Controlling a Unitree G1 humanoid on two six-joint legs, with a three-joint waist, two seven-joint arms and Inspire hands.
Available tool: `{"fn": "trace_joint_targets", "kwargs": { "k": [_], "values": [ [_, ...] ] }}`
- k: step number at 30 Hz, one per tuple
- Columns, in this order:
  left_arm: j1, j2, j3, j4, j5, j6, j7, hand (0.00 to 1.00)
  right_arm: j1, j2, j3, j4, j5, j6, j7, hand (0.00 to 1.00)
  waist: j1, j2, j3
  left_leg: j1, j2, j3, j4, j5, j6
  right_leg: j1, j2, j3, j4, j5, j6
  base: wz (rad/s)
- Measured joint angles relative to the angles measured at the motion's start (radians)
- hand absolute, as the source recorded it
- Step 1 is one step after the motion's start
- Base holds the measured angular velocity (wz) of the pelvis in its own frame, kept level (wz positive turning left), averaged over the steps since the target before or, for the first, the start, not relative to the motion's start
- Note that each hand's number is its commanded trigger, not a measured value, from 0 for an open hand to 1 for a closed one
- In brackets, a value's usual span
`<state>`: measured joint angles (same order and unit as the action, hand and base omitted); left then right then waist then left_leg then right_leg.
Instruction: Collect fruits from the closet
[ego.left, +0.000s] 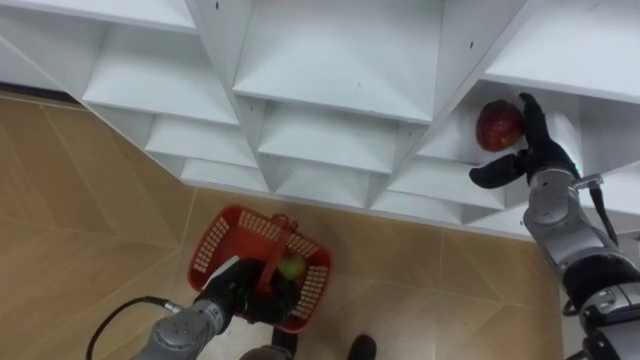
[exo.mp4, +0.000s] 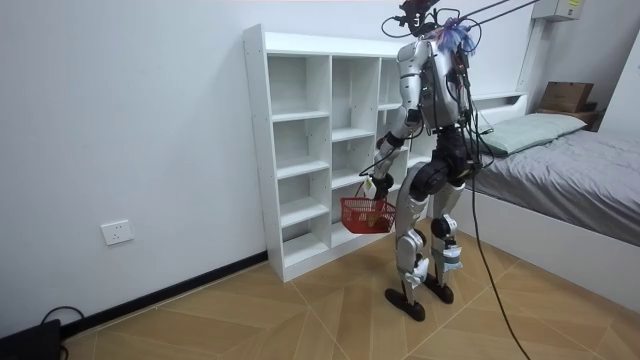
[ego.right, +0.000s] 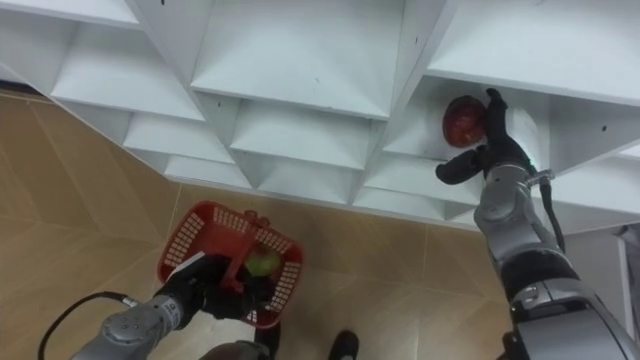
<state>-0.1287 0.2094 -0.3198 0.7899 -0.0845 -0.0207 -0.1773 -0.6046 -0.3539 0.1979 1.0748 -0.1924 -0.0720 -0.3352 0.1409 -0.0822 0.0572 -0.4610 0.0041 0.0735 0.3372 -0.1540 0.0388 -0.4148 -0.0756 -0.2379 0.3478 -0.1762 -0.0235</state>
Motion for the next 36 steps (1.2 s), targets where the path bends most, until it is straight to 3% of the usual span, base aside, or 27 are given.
{"fn": "trace_joint_targets", "kwargs": {
  "k": [36],
  "values": [
    [-0.007,-0.018,0.001,0.0,0.0,0.0,0.018,1.0,-0.005,0.0,-0.001,-0.029,-0.01,0.004,0.0,0.0,0.001,0.003,-0.0004,0.0,0.001,0.004,-0.001,0.0,0.0,-0.001,0.0,0.001,0.0,0.0,0.0,0.0]
  ]
}}
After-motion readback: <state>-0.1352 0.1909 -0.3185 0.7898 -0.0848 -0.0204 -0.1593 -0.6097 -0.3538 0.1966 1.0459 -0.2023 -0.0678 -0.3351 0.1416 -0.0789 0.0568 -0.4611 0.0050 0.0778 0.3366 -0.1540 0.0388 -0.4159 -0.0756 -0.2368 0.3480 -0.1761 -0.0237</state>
